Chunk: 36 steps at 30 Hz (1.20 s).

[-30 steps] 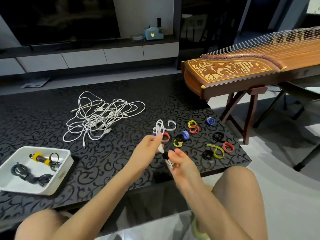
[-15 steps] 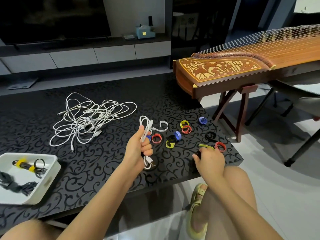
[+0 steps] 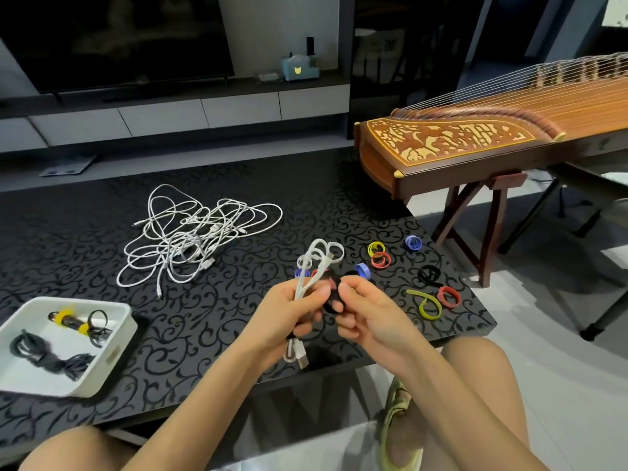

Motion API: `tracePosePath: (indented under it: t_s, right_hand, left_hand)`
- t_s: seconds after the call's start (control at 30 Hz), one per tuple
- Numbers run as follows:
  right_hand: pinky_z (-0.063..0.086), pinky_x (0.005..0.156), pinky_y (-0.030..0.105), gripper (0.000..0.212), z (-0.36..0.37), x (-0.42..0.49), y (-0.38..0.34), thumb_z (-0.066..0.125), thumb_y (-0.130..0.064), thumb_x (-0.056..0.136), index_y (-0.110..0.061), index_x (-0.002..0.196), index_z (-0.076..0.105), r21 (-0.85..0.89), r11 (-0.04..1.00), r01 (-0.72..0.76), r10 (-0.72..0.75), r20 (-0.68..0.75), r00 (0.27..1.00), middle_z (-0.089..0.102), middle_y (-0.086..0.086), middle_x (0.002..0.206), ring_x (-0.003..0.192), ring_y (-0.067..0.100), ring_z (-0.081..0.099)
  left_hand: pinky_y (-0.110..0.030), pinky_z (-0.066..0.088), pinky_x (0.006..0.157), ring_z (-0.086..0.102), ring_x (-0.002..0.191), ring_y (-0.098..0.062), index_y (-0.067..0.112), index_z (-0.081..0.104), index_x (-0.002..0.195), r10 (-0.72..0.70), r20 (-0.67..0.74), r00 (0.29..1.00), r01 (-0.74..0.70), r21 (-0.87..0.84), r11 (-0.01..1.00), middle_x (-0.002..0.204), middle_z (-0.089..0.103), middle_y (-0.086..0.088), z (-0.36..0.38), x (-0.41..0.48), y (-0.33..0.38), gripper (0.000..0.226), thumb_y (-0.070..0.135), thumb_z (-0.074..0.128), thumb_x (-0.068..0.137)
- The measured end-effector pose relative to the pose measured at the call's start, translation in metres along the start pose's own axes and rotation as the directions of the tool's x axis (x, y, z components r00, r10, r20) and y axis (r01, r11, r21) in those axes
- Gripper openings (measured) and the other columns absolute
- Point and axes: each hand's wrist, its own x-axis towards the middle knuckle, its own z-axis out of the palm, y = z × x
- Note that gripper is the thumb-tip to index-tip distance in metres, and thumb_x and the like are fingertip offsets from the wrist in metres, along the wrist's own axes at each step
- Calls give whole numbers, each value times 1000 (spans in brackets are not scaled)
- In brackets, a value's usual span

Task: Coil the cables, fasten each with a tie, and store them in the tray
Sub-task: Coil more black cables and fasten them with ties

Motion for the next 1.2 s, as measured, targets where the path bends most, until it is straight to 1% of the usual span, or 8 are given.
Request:
tracePosePath:
  t_s: [0.1, 0.27, 0.5, 0.6, 0.67, 0.8, 1.0, 1.2]
  right_hand:
    - [23, 47, 20, 8, 11, -1, -3, 57, -21, 93, -16, 90, 62, -200, 980, 15, -42, -129, 991, 50, -4, 54, 42, 5, 32]
    - [29, 42, 12, 9, 22, -4, -1, 62, -21, 90, -19, 83, 68, -349, 932, 94, -119, -52, 991, 58, -8, 59, 45, 1, 39]
    - [28, 43, 10, 23, 35, -9, 6, 56, -23, 94, -14, 77, 69, -561, 820, 112, -124, 17, 992, 42, -5, 40, 36, 2, 33]
    - [24, 40, 17, 24, 38, -13, -3, 58, -13, 93, -14, 73, 71, -592, 797, 121, -174, -34, 984, 36, -1, 39, 34, 6, 28]
    - [26, 40, 18, 25, 41, -14, -12, 59, -15, 92, -21, 70, 72, -568, 795, 212, -330, -112, 937, 35, 0, 40, 36, 7, 29]
    - [30, 43, 13, 22, 57, -10, -19, 59, -16, 92, -31, 81, 73, -449, 807, 384, -414, 33, 910, 41, -9, 39, 38, 4, 34]
    - [35, 44, 12, 18, 63, 16, 12, 61, -10, 91, -18, 103, 71, -551, 778, 302, -351, 18, 936, 53, -9, 44, 39, 1, 40]
    - [32, 47, 7, 32, 61, 12, 28, 61, -18, 91, -41, 112, 65, -687, 624, 372, -454, 69, 888, 50, -24, 43, 40, -2, 45]
  left_hand:
    - [-12, 28, 37, 43, 44, -3, 21, 68, 67, 32, -56, 998, -29, 60, 998, 54, 52, 4, -7, -9, 6, 18, 17, 66, 85]
    - [-12, 26, 36, 43, 49, -5, 18, 67, 67, -55, 10, 998, 54, 36, 998, 60, 51, 1, -11, -23, 15, 24, 39, 65, 78]
    - [-13, 25, 34, 39, 39, -5, 10, 47, 62, -85, -305, 949, 62, -82, 995, 53, 48, -3, -25, -25, 20, 32, 13, 65, 88]
    - [-14, 28, 38, 41, 42, -7, 11, 53, 66, -63, -257, 964, 96, 118, 988, 55, 49, -2, -31, -32, 19, 27, 21, 64, 89]
    - [-17, 30, 44, 40, 47, -9, 8, 59, 83, -139, -195, 971, 150, 39, 988, 58, 47, -1, -35, -36, 19, 25, 32, 59, 91]
    - [-25, 31, 54, 36, 51, -15, 5, 63, 91, -192, -85, 978, 172, -195, 966, 58, 42, -3, -35, -37, 20, 41, 35, 36, 101]
    - [-18, 35, 45, 59, 54, -14, -3, 60, 76, -64, -217, 974, 60, -26, 998, 67, 63, -12, -25, -41, 24, 24, 1, 43, 92]
    - [-21, 30, 42, 43, 44, -11, 1, 63, 67, -34, -442, 896, 13, -51, 999, 58, 55, -9, -20, -42, 18, 41, 29, 53, 95]
